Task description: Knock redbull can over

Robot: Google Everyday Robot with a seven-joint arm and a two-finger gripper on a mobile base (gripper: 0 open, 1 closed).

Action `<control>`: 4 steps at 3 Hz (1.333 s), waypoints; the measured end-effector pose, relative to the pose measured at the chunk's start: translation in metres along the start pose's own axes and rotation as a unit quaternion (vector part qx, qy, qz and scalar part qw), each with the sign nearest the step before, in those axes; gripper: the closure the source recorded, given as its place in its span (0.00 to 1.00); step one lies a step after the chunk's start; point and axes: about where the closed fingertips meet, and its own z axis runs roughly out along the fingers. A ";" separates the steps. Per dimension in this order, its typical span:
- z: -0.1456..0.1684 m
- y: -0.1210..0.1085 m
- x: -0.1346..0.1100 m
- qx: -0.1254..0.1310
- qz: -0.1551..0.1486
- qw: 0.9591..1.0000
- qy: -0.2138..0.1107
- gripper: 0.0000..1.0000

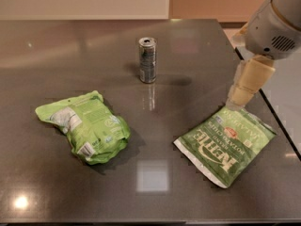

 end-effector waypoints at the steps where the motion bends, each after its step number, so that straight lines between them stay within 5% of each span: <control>1: 0.016 -0.013 -0.019 -0.003 0.000 1.000 -0.023 0.00; 2: 0.025 -0.020 -0.030 -0.004 0.001 0.999 -0.036 0.00; 4: 0.075 -0.074 -0.086 0.015 0.027 0.994 -0.107 0.00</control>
Offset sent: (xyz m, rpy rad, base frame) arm 0.0452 0.0387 -0.0130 0.0999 -0.0117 0.0213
